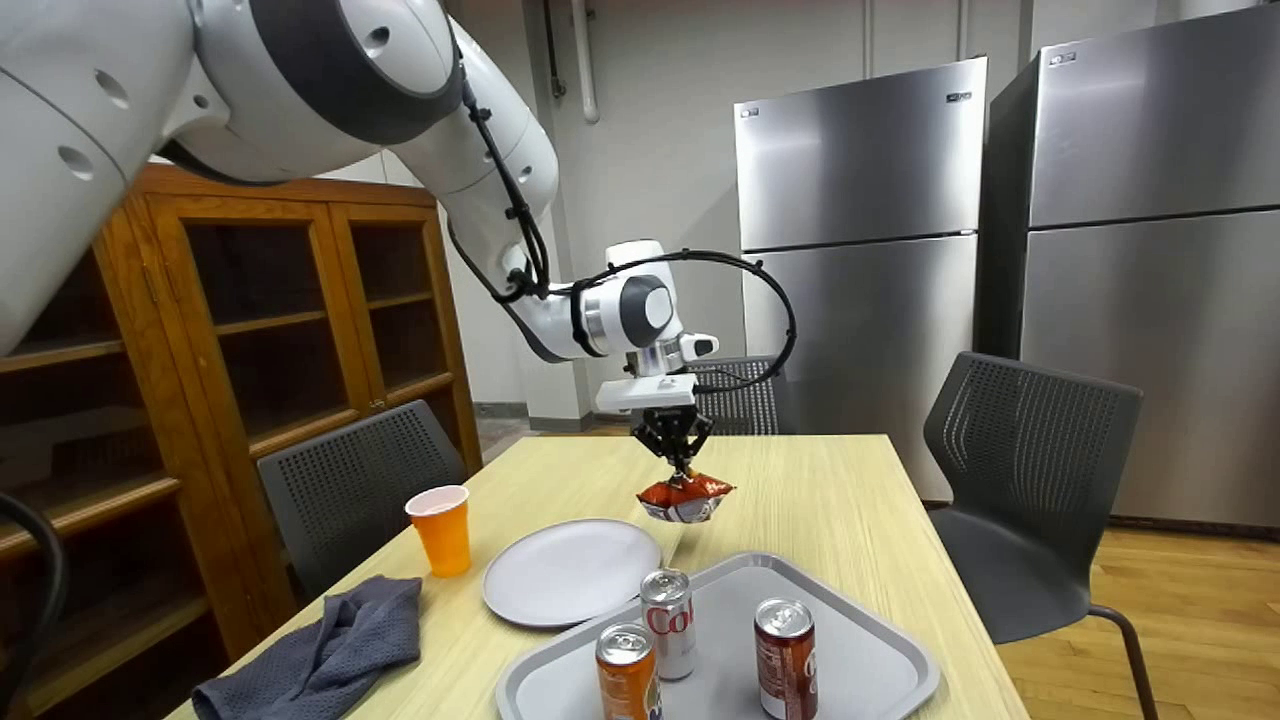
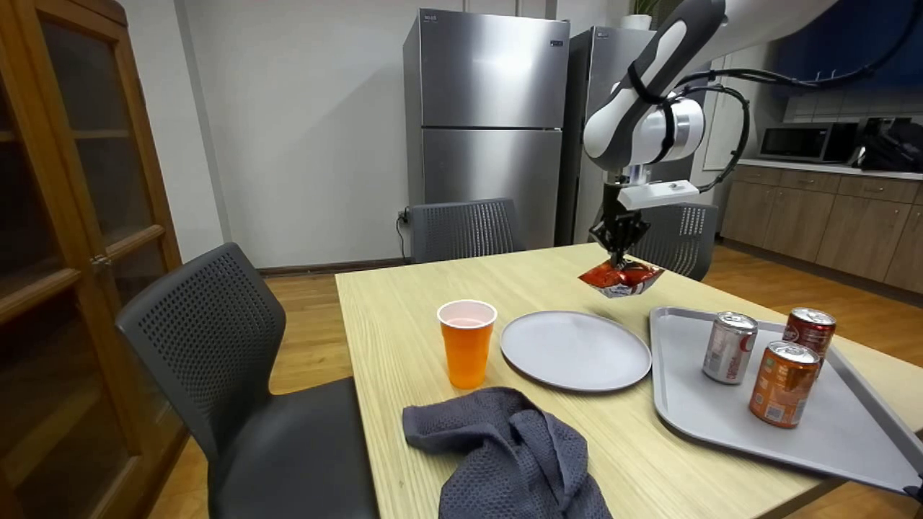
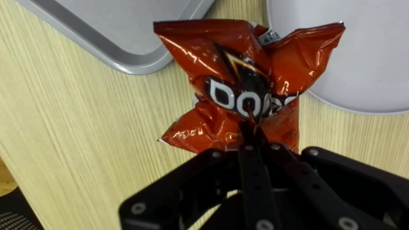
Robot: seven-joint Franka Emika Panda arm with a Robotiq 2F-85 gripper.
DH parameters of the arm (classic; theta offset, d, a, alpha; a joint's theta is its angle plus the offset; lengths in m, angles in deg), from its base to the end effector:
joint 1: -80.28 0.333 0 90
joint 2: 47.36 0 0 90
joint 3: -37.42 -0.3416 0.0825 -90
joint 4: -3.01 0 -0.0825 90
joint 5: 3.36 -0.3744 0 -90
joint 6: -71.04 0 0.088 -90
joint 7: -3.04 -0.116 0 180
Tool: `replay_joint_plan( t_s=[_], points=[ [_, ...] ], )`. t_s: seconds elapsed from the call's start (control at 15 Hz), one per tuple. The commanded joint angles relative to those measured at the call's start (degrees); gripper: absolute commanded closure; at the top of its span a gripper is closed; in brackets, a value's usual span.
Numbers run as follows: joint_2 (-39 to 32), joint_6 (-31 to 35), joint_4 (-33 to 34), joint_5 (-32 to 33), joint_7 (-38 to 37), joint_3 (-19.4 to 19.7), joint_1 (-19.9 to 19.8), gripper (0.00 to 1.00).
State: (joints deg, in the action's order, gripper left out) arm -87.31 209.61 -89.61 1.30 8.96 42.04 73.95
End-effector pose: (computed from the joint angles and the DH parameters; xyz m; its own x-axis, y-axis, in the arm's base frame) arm 0.7024 -0.1278 0.2445 0.9960 -0.0026 0.0890 -0.0135 -0.9925 0.1212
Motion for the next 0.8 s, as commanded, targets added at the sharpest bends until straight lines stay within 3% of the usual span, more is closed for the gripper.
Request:
replay_joint_plan(
  t_s=[0.0,0.73],
  points=[
    [-3.0,-0.7,4.3,-0.9,-4.4,1.0,0.1,1.0],
    [-8.2,1.6,8.1,-4.4,-12.9,1.7,0.5,1.0]
  ],
)
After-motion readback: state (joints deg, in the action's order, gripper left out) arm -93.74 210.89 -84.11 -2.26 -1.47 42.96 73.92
